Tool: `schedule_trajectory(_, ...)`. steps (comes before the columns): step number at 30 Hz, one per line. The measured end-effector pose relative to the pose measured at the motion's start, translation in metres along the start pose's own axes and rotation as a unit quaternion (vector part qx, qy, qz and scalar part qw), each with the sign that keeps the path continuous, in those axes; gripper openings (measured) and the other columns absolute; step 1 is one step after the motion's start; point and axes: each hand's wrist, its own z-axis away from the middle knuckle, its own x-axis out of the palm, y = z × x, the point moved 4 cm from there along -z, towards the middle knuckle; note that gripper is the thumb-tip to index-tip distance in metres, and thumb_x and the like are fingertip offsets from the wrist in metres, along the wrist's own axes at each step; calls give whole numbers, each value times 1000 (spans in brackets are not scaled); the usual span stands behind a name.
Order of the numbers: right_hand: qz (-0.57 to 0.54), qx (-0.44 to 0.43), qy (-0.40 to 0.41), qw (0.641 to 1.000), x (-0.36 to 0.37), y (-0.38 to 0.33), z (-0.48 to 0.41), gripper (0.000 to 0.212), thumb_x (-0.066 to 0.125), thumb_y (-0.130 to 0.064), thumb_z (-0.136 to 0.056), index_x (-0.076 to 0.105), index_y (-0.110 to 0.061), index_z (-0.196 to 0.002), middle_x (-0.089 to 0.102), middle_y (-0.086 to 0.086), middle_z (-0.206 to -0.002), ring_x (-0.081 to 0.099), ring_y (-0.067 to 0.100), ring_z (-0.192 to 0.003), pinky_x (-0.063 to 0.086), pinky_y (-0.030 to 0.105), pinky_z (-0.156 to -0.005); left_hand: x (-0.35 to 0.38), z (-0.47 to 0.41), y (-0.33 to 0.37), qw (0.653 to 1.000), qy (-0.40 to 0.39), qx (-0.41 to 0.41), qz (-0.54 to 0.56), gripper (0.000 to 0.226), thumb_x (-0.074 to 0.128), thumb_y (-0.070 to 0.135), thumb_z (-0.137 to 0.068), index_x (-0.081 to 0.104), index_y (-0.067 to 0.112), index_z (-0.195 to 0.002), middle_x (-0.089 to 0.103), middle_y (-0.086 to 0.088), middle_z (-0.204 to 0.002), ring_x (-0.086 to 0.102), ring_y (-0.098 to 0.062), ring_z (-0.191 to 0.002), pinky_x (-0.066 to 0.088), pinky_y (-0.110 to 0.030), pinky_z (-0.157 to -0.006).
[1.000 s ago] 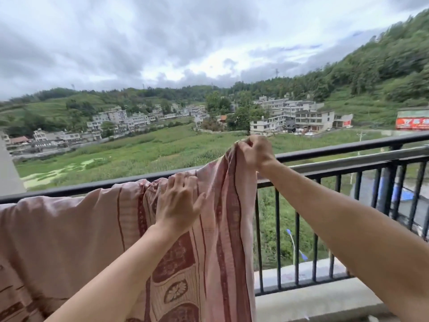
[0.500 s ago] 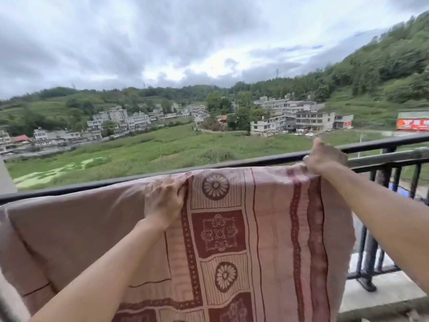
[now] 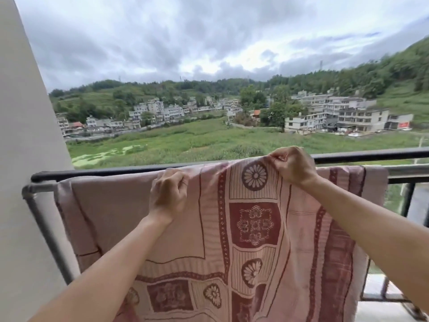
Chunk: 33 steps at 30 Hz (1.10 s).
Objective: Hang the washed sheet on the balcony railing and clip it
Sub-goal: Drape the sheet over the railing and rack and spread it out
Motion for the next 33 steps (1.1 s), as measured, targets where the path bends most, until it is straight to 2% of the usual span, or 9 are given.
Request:
schedule_trajectory(6,33,128,206,970,-49,51,-1,29,55,-30,-94,72,-7,-101,71,21,-98,64,38,-85,49,35,-66,-40,14,-94,973,13,-175,-149,37,55,28,-92,58,12,-125,45,-15,-140,32,-33,-132,22,-46,-108)
schedule_trajectory(11,138,183,2,973,-41,73,12,34,46,-35,-93,64,-12,-75,69,21,-91,57,35,-76,42,36,-65,-41,40,-143,943,37,-324,-69,46,58,26,-88,48,3,-126,48,-23,-130,46,-41,-120,40,-47,-95)
schedule_trajectory(15,171,120,28,978,-29,42,22,30,45,-18,-95,65,-17,-117,66,20,-116,61,39,-96,49,44,-80,-13,60,-143,873,32,-461,155,42,63,26,-86,56,0,-118,64,-22,-114,61,-40,-102,47,-38,-81)
schedule_trajectory(19,155,7,44,987,-9,-15,33,26,58,-23,-91,66,-16,-115,65,13,-120,57,36,-107,43,48,-91,-9,56,-129,879,62,-426,205,23,67,21,-83,65,0,-93,69,-18,-89,66,-36,-83,50,-40,-69)
schedule_trajectory(22,129,-73,-2,989,16,-71,37,24,65,-30,-88,69,-18,-109,67,6,-115,58,30,-106,45,45,-89,-7,57,-110,881,43,-390,265,32,60,36,-90,62,9,-73,64,-7,-72,61,-27,-69,46,-36,-64)
schedule_trajectory(25,90,-134,-37,986,51,-130,36,25,66,-34,-87,71,-20,-106,68,2,-108,61,25,-103,47,38,-84,-6,65,-110,794,41,-421,437,43,38,44,-98,65,15,-81,68,-6,-78,63,-22,-73,53,-36,-73)
schedule_trajectory(27,57,-159,-58,984,83,-168,33,26,63,-37,-88,71,-21,-108,68,0,-107,62,24,-100,46,35,-79,-8,71,-120,726,26,-456,514,40,32,29,-100,62,7,-86,64,-6,-62,60,-16,-52,51,-26,-50)
schedule_trajectory(29,35,-168,-76,982,121,-199,27,31,60,-41,-89,68,-23,-113,67,-1,-108,62,24,-100,47,36,-77,-13,72,-129,730,-37,-463,502,26,32,15,-102,56,7,-102,62,-4,-63,57,-12,-48,45,-24,-40)
schedule_trajectory(33,104,-154,-96,978,191,-233,11,34,56,-41,-89,65,-26,-118,64,0,-112,57,26,-108,42,38,-84,-9,63,-155,726,-166,-458,485,22,42,6,-99,50,21,-112,69,-10,-85,64,-20,-64,50,-31,-50)
